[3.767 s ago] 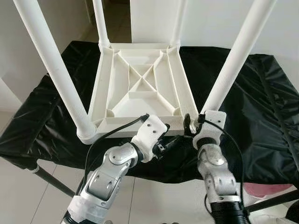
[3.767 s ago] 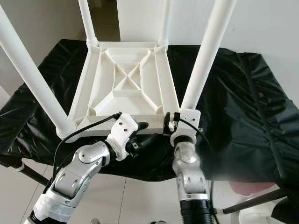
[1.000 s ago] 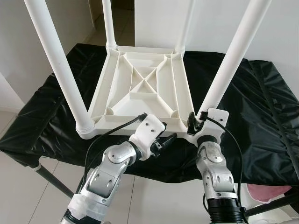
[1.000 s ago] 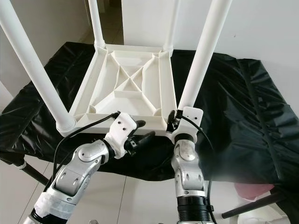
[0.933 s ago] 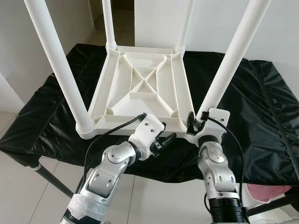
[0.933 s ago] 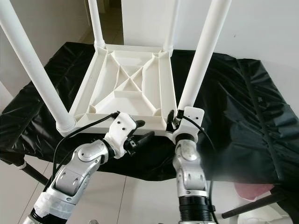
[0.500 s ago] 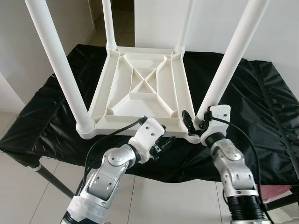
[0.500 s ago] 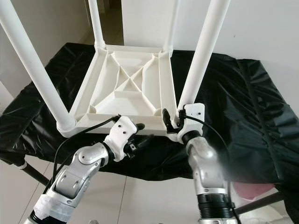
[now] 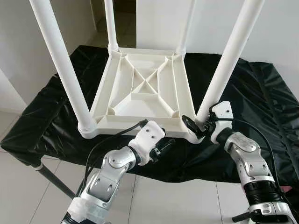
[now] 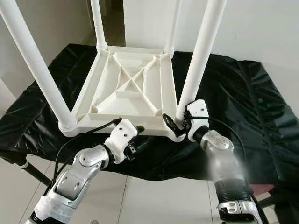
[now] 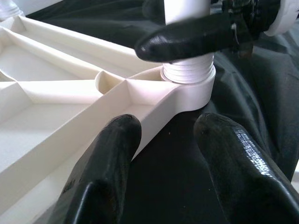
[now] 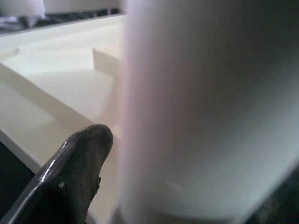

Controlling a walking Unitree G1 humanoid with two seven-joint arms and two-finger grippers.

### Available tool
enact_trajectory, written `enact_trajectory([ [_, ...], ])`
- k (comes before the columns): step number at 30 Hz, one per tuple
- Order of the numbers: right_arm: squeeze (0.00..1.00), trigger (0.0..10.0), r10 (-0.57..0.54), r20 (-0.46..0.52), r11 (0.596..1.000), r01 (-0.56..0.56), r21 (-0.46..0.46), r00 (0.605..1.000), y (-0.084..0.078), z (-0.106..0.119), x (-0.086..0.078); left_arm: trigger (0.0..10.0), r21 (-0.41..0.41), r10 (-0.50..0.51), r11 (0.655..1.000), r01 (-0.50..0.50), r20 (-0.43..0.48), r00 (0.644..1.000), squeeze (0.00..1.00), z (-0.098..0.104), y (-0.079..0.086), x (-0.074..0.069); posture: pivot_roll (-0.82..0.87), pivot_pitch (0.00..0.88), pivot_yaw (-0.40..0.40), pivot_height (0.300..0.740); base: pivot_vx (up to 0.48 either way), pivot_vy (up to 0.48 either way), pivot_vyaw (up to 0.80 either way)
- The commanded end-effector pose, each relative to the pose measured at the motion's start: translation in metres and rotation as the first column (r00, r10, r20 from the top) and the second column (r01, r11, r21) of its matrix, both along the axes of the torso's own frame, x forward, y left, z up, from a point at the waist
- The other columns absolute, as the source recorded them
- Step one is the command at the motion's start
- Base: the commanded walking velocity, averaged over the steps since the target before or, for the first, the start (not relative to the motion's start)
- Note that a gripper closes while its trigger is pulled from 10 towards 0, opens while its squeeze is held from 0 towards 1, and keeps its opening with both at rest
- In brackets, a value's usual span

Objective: Building children table

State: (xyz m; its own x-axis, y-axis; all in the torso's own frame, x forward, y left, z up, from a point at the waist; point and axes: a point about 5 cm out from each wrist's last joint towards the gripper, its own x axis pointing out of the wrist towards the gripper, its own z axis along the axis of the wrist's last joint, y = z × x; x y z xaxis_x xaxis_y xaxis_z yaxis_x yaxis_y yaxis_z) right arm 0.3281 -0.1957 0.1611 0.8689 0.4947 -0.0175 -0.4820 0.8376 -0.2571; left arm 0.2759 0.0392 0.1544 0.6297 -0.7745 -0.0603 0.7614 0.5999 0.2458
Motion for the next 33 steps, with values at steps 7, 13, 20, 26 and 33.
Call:
enact_trajectory([
  [7,0.00,1.9,0.050,-0.030,0.999,-0.050,0.002,0.998,0.0023,-0.0069,0.0056,10.0,-0.006,0.045,0.999,-0.045,0.019,0.999,0.00,0.0012,-0.0001,0.0025,-0.02,0.034,-0.013,0.740,0.000,0.000,0.00],
  [13,0.00,0.0,0.072,-0.019,0.997,-0.072,-0.003,0.997,0.0020,-0.0107,0.0066,10.0,-0.009,0.044,0.999,-0.043,0.019,0.999,0.00,0.0019,-0.0007,0.0023,-0.03,0.038,-0.010,0.740,0.000,0.000,0.00],
  [20,0.00,10.0,0.047,-0.016,0.998,-0.046,0.032,0.999,-0.0006,-0.0102,0.0067,10.0,-0.010,0.039,0.999,-0.039,0.016,0.999,0.00,0.0012,-0.0018,0.0012,-0.03,0.048,-0.011,0.740,0.000,0.000,0.00],
  [26,0.00,10.0,-0.057,-0.022,0.996,0.059,0.071,0.998,0.0007,-0.0087,0.0077,10.0,-0.009,0.042,0.999,-0.042,0.016,0.999,0.00,0.0010,-0.0019,0.0015,-0.03,0.062,-0.014,0.740,0.000,0.000,0.00],
  [33,0.00,10.0,-0.259,-0.066,0.949,0.267,0.166,0.963,0.0069,-0.0071,0.0056,10.0,-0.014,0.049,0.999,-0.048,0.017,0.999,0.00,0.0021,-0.0019,0.0028,-0.04,0.068,-0.005,0.740,0.000,0.000,0.00],
])
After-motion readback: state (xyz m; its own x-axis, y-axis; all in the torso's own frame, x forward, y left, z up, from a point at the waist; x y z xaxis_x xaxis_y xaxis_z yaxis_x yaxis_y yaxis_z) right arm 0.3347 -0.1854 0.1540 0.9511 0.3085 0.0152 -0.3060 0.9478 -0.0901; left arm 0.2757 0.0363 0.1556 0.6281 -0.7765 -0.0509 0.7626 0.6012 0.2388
